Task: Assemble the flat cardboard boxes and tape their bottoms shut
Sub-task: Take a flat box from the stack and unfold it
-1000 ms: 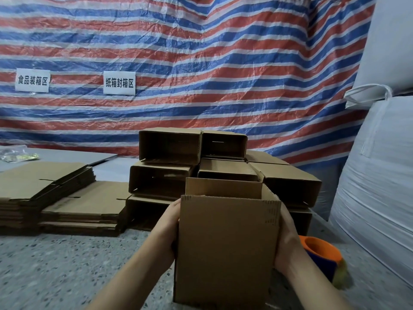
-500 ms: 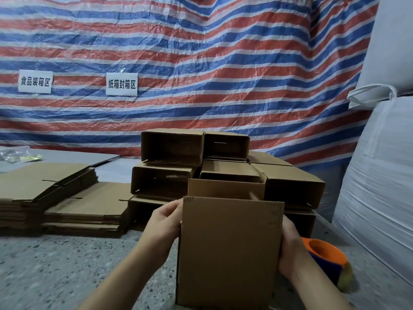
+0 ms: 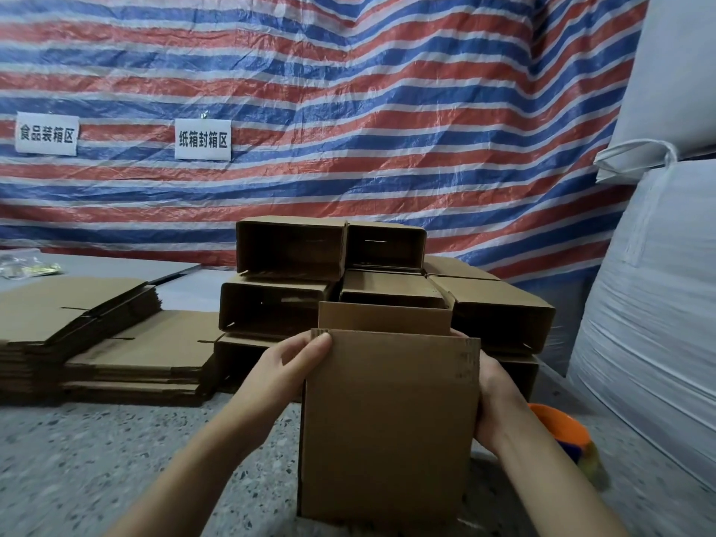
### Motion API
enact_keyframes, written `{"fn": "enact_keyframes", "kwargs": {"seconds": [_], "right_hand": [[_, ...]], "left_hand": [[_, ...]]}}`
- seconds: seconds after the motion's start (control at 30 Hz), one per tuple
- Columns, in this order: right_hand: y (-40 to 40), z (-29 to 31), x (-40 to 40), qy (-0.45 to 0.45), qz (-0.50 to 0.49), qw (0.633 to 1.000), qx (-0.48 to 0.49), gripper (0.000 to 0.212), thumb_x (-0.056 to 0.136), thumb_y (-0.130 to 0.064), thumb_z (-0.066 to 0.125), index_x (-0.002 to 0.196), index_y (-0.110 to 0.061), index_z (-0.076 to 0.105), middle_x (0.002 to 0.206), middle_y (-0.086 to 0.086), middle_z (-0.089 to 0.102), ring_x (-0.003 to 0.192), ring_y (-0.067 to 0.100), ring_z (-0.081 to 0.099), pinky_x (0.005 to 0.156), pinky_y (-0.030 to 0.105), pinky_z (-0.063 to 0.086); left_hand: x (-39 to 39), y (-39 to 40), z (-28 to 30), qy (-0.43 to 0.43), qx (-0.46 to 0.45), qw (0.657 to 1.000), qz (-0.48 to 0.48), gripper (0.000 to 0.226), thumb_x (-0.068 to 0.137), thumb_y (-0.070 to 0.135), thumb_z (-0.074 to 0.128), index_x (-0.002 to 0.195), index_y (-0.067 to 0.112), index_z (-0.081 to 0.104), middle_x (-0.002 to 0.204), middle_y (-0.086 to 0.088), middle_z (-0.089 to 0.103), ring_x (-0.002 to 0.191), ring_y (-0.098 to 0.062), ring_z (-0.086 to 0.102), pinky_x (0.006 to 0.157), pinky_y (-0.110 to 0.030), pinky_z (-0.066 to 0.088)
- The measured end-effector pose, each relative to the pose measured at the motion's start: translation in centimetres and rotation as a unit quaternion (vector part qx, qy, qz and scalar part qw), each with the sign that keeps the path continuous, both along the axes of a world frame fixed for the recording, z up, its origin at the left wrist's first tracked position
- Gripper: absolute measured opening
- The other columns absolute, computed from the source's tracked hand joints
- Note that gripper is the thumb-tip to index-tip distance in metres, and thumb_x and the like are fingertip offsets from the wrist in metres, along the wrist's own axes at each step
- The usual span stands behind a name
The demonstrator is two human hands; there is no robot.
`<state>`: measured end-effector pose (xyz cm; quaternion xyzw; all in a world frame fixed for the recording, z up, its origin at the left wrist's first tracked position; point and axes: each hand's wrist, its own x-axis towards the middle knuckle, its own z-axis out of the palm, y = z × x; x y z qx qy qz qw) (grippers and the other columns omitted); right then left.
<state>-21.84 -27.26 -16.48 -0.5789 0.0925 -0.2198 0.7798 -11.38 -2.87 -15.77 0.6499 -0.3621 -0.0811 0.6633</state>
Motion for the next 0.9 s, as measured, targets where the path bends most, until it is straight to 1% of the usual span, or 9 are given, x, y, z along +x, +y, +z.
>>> {"fn": "enact_keyframes", "kwargs": {"seconds": [0.17, 0.27, 0.37, 0.43, 0.57, 0.63, 0.7, 0.77, 0.9], "right_hand": [[0.7, 0.4, -0.8, -0.022, 0.032, 0.998, 0.044, 0.04, 0.093, -0.052, 0.05, 0.117, -0.029, 0.072, 0.115, 0.017, 0.074, 0.098, 0.032, 0.075, 0.066, 0.04, 0.061], [0.5, 0.1, -1.2, -0.05, 0.084, 0.995, 0.02, 0.058, 0.087, -0.068, 0.053, 0.129, -0.029, 0.062, 0.125, 0.014, 0.07, 0.114, 0.033, 0.069, 0.081, 0.042, 0.058], [0.2, -0.1, -1.4, -0.037, 0.108, 0.993, -0.016, 0.066, 0.079, -0.048, 0.072, 0.139, -0.034, 0.05, 0.12, 0.013, 0.072, 0.109, 0.033, 0.071, 0.075, 0.038, 0.061], [0.0, 0.1, -1.4, -0.03, 0.122, 0.991, -0.049, 0.076, 0.072, -0.042, 0.076, 0.142, -0.043, 0.044, 0.123, 0.011, 0.071, 0.11, 0.034, 0.07, 0.077, 0.038, 0.061], [-0.5, 0.7, -1.6, -0.045, 0.106, 0.991, -0.071, 0.077, 0.079, -0.028, 0.076, 0.143, -0.053, 0.043, 0.149, 0.0, 0.052, 0.129, 0.031, 0.058, 0.097, 0.046, 0.054], [-0.4, 0.9, -1.7, -0.049, 0.089, 0.99, -0.094, 0.054, 0.084, -0.024, 0.065, 0.135, -0.041, 0.06, 0.144, -0.008, 0.054, 0.124, 0.024, 0.061, 0.091, 0.04, 0.056], [-0.3, 0.8, -1.7, -0.041, 0.071, 0.991, -0.108, 0.033, 0.084, -0.025, 0.062, 0.113, -0.021, 0.076, 0.137, -0.008, 0.062, 0.114, 0.021, 0.067, 0.084, 0.036, 0.058], [-0.3, 0.6, -1.6, -0.036, 0.052, 0.991, -0.116, 0.029, 0.082, -0.028, 0.063, 0.1, -0.012, 0.078, 0.132, -0.009, 0.065, 0.113, 0.018, 0.067, 0.087, 0.037, 0.056], [0.1, 0.7, -1.5, -0.03, 0.02, 0.988, -0.153, 0.031, 0.08, -0.029, 0.061, 0.096, -0.008, 0.078, 0.129, -0.011, 0.066, 0.114, 0.015, 0.065, 0.089, 0.034, 0.052]], "left_hand": [[0.2, -0.8, -0.2, 0.03, -0.042, 0.997, 0.063, 0.011, 0.083, 0.041, 0.068, 0.093, 0.038, 0.063, 0.117, 0.007, 0.063, 0.093, -0.017, 0.064, 0.06, -0.023, 0.051], [0.6, -0.8, 0.1, 0.023, -0.05, 0.997, 0.05, 0.037, 0.09, 0.028, 0.067, 0.117, 0.047, 0.05, 0.129, 0.022, 0.051, 0.103, -0.009, 0.061, 0.061, -0.02, 0.054], [0.8, -0.7, 0.2, -0.002, -0.056, 0.998, 0.015, 0.064, 0.091, 0.02, 0.066, 0.139, 0.048, 0.034, 0.134, 0.031, 0.041, 0.115, 0.011, 0.047, 0.067, -0.008, 0.05], [0.8, -0.7, 0.3, -0.001, -0.053, 0.999, 0.012, 0.068, 0.092, 0.018, 0.065, 0.143, 0.047, 0.03, 0.133, 0.028, 0.044, 0.105, 0.018, 0.05, 0.065, -0.006, 0.049], [0.4, -0.5, 0.2, -0.008, -0.056, 0.997, 0.045, 0.062, 0.089, 0.021, 0.067, 0.137, 0.049, 0.04, 0.122, 0.019, 0.056, 0.095, 0.005, 0.063, 0.062, -0.014, 0.053], [0.1, -0.3, 0.3, -0.023, -0.04, 0.997, 0.061, 0.043, 0.089, 0.027, 0.067, 0.123, 0.051, 0.056, 0.113, 0.017, 0.062, 0.095, -0.004, 0.064, 0.062, -0.017, 0.053], [-0.2, -0.1, 0.4, -0.045, -0.013, 0.997, 0.067, 0.021, 0.087, 0.037, 0.064, 0.104, 0.049, 0.069, 0.107, 0.02, 0.063, 0.096, -0.004, 0.063, 0.062, -0.018, 0.052], [-0.4, -0.1, 0.5, -0.063, 0.003, 0.995, 0.073, 0.015, 0.087, 0.039, 0.062, 0.094, 0.042, 0.075, 0.102, 0.021, 0.062, 0.094, -0.003, 0.061, 0.063, -0.019, 0.05], [-0.8, 0.1, 1.8, -0.11, 0.072, 0.985, 0.112, 0.018, 0.095, 0.029, 0.059, 0.092, 0.036, 0.075, 0.101, 0.022, 0.06, 0.102, -0.007, 0.057, 0.074, -0.025, 0.051]]}}
